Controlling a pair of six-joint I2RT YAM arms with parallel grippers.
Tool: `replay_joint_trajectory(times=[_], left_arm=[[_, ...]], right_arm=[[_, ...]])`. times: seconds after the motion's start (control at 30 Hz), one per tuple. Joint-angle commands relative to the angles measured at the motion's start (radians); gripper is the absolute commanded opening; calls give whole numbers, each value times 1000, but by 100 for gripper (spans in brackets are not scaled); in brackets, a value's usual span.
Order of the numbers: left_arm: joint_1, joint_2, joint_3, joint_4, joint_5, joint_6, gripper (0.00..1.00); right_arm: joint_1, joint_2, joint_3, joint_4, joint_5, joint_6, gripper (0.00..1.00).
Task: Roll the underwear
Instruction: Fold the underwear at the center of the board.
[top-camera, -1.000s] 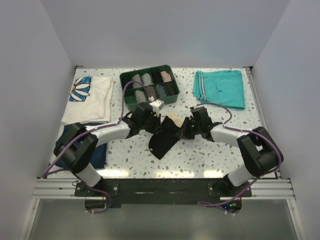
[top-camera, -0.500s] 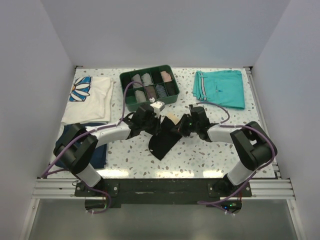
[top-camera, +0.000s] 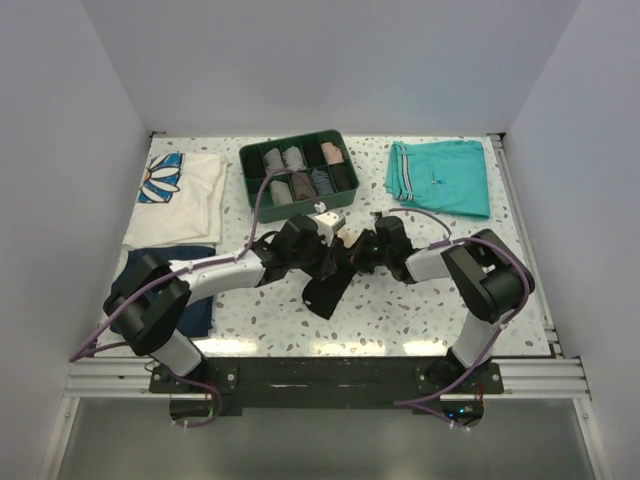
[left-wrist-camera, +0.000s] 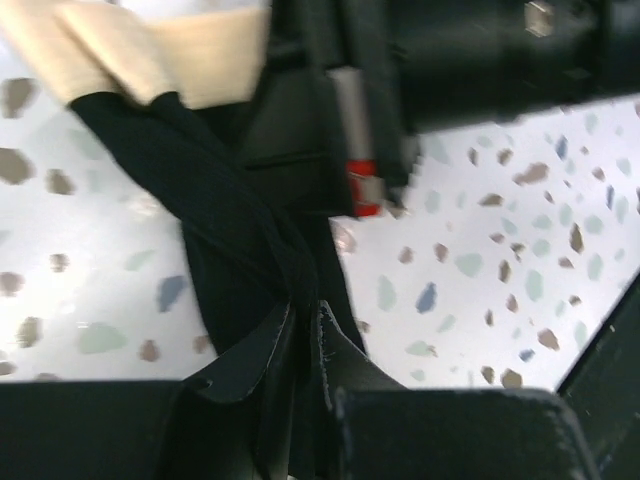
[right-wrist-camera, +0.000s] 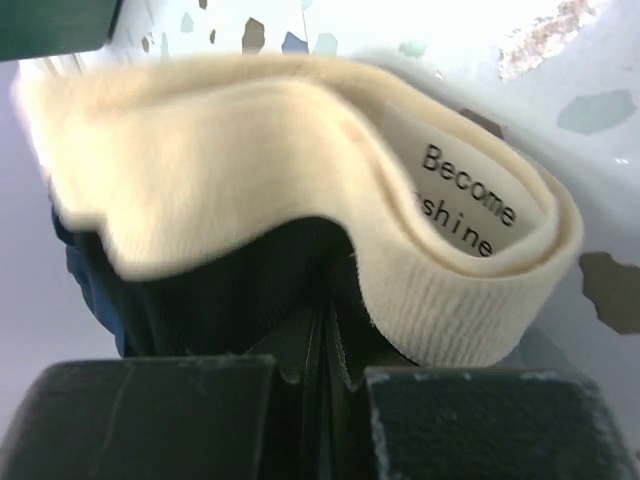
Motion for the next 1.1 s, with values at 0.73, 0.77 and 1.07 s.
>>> replay_joint_trajectory(times=[0.73,0.77,1.07], left_arm=[[-99,94,34,13,-229,-111,13],[-100,94,32,16,-228,-111,13],[-99,96,45,53,-198,-105,13]], right_arm=[[6,-362,95,-442,283,-252,42],[4,-361,109,-465,280,-259,42],[7,-254,141,-378,173,-226,50]])
